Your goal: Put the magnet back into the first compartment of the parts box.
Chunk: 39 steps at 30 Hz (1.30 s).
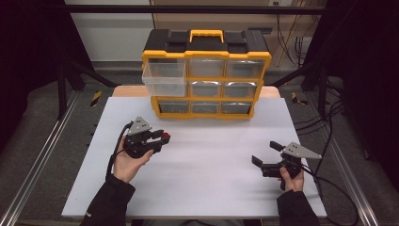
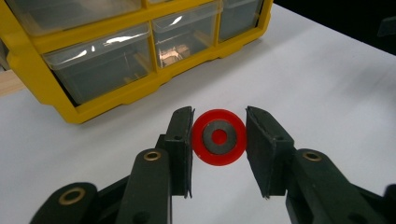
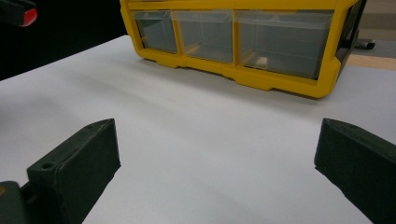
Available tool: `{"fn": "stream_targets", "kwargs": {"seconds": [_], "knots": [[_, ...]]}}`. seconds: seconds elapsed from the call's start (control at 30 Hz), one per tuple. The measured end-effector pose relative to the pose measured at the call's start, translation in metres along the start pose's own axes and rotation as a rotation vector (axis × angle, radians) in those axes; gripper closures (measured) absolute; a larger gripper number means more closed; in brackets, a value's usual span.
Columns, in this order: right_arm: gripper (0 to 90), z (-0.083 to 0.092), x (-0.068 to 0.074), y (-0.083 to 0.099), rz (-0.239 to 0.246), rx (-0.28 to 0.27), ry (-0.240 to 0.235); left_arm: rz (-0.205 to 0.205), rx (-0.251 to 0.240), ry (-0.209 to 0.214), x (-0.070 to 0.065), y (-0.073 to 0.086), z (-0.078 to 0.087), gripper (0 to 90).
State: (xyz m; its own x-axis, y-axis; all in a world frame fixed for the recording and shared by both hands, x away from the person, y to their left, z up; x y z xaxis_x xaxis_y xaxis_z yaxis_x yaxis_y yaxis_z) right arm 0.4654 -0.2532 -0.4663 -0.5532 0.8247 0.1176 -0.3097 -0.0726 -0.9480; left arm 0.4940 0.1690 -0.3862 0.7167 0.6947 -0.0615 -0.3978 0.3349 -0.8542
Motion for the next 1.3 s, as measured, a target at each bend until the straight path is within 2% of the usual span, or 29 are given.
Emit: {"fn": "stream_targets", "kwargs": {"seconds": [0.47,1.3], "knots": [[0.4,0.0,0.0,0.0,0.001,0.002,0.001,-0.006,-0.036,-0.001,0.0,-0.011,0.017,62.4],[0.4,0.0,0.0,0.001,0.003,0.01,0.005,0.004,-0.106,0.002,0.014,-0.032,0.038,62.4]]}}
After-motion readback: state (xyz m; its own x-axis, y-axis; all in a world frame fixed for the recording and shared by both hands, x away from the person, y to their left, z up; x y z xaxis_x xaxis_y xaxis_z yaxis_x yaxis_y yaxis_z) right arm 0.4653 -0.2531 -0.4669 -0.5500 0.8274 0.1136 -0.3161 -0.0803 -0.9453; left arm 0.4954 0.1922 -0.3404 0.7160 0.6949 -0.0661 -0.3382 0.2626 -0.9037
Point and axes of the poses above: each handheld gripper's, and its own axes: z roughly backward along the jaws, y roughly out of its underside, x roughly to its left, the point moved 3 cm from there along -z, roughly forward along the jaws, and after that the axes turned 4 degrees about y, right-handed, at the moved point
